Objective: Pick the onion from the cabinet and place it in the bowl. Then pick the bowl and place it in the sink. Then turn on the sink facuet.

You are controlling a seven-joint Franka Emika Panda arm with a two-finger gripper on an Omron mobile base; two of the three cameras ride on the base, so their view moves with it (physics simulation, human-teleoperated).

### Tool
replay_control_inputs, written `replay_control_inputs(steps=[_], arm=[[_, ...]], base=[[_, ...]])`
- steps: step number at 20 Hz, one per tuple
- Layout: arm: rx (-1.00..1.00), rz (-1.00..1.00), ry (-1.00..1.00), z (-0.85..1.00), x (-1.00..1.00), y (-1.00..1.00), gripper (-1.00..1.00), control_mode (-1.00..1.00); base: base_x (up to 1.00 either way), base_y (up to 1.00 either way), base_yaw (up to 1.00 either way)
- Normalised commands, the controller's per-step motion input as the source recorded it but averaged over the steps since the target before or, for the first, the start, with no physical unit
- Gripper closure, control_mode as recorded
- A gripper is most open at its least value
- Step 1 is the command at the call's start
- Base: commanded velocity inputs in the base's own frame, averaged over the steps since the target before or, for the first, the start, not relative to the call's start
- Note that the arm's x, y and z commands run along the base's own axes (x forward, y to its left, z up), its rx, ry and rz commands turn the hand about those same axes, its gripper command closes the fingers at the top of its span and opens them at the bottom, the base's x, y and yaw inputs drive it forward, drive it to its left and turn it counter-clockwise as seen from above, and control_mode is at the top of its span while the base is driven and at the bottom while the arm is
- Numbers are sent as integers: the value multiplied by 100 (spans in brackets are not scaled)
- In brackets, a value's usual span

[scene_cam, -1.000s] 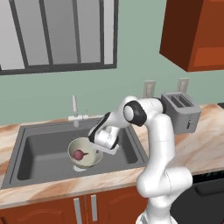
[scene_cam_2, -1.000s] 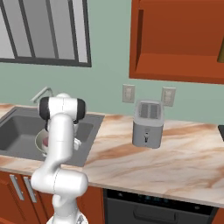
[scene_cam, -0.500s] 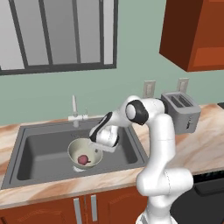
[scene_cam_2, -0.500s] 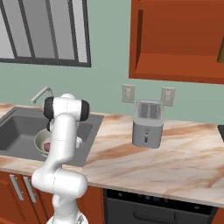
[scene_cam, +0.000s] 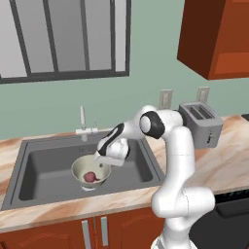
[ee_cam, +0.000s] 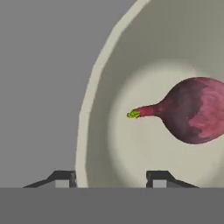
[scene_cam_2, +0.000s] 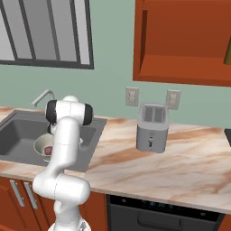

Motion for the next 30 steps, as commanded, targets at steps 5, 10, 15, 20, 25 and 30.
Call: replay_control_inputs(steps=[5, 10, 15, 20, 25, 30], arm=[[0, 2, 0, 26, -34, 0, -100, -100], [9, -2, 0, 75, -63, -21, -100, -100], [26, -11, 0, 100, -75, -34, -100, -100], [30, -18, 6, 69, -61, -40, -100, -100], [7, -5, 21, -3, -36, -1, -100, -100], [22, -31, 16, 81, -1, 0, -100, -100]], base=[[0, 0, 0], [0, 0, 0], [0, 0, 0], [0, 0, 0], [0, 0, 0], [0, 0, 0]])
